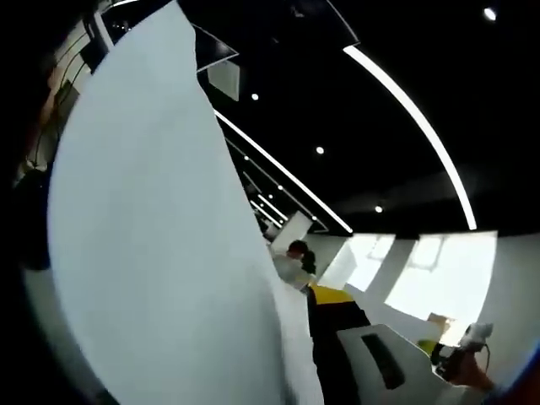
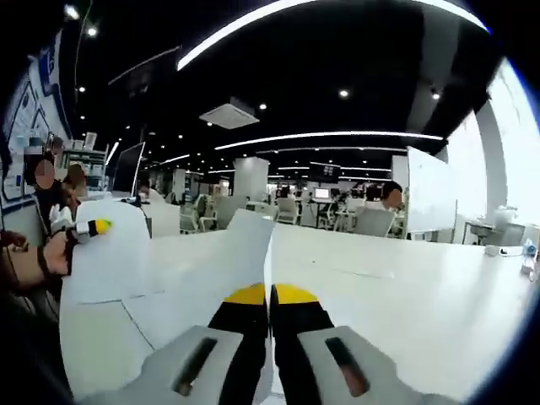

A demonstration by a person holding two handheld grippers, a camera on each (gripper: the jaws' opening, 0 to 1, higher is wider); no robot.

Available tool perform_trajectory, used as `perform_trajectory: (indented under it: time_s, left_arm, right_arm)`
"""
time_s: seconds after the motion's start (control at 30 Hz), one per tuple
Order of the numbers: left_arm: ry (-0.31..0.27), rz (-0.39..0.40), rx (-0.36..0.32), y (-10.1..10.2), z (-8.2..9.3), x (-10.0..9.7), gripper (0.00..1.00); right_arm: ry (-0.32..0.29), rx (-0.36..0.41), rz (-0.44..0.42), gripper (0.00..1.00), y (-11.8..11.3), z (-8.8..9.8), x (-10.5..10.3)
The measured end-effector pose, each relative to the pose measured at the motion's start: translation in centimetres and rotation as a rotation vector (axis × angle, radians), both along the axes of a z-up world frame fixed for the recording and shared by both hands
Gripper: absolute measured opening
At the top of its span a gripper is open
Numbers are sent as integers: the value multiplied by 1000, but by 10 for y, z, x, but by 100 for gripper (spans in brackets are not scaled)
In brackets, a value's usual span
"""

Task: Organize the stack of printing papers by aligning and flattening the scattered papers on the table

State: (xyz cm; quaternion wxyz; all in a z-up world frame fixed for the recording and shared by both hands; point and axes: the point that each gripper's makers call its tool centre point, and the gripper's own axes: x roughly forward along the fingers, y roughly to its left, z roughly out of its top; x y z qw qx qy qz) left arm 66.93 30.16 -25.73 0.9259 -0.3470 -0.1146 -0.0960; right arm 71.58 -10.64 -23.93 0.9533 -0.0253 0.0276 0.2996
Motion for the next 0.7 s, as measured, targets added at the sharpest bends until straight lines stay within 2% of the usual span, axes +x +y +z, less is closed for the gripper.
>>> perform_trajectory:
  time_s: [0.37, 0.7]
  left_arm:
    - [-5, -9, -2, -1, 0, -1, 22]
    - [-15, -9, 5, -3, 1, -3, 22]
  right_arm:
    - [-15, 42, 45, 0, 8, 17, -1]
    - [-95, 152, 162, 0, 36, 75, -22]
